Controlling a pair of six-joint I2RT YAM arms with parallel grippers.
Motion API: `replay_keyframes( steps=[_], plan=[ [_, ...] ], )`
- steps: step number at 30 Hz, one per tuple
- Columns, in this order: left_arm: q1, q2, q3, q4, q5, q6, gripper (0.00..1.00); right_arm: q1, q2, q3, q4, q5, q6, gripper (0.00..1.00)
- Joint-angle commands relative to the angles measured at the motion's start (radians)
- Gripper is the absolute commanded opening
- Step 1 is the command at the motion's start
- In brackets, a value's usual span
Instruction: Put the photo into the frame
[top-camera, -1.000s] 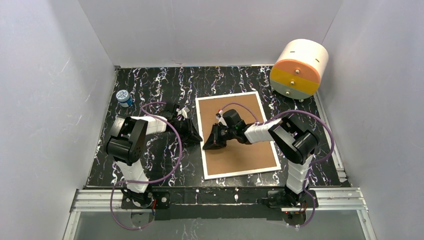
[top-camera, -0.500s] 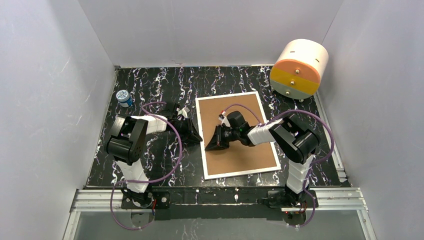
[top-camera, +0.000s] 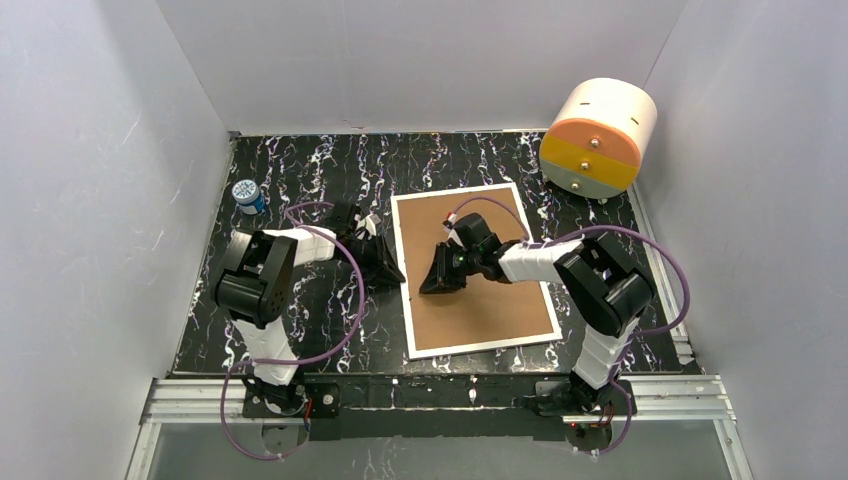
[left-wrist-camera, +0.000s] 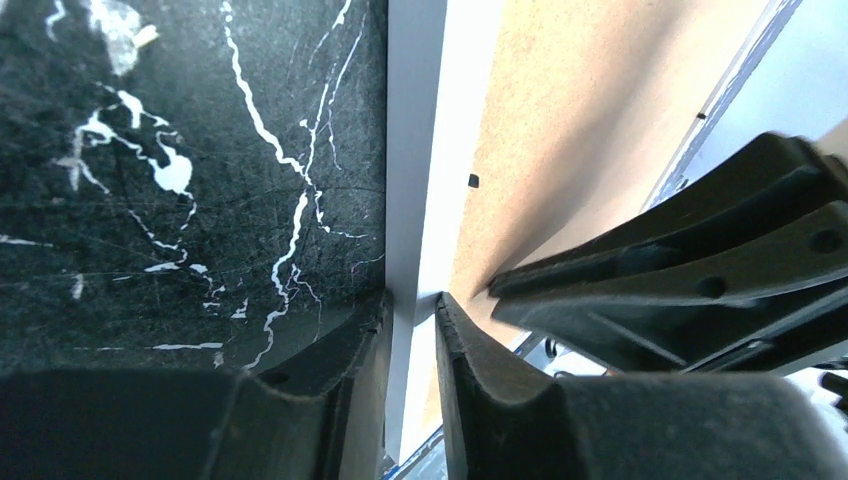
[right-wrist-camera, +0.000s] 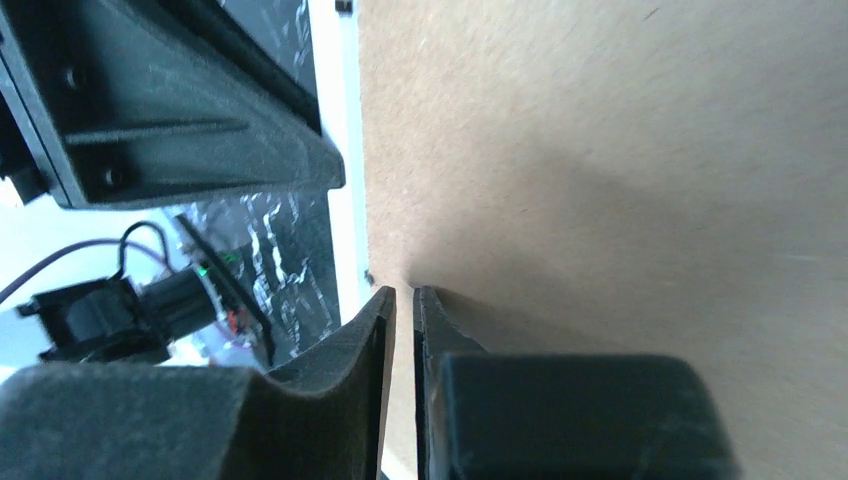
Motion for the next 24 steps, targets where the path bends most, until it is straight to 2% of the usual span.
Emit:
replay_keyframes(
  steps=[1,7,15,21,24],
  plan=[
    [-0.029,0.071,-0.022,-0.16,-0.196,0.09,0.24,-0.024,-0.056,0.107,-0.219,0.153,-0.095,0.22],
    [-0.027,0.025,0.045,-0.143,-0.151,0.098,0.27,-0.05,-0.007,0.249,-0.278,0.073,-0.095,0.27],
    [0.016,-0.011,0.099,-0.105,-0.189,0.071,0.19,-0.051,0.132,0.376,-0.216,-0.061,-0.056,0.27],
    [0.031,0.053,0.123,-0.087,-0.128,0.063,0.19,-0.052,0.218,0.436,-0.141,-0.117,-0.024,0.11],
    [0.032,0.117,0.119,-0.109,-0.057,0.072,0.19,-0.052,0.242,0.443,-0.103,-0.12,-0.007,0.08]
  ],
)
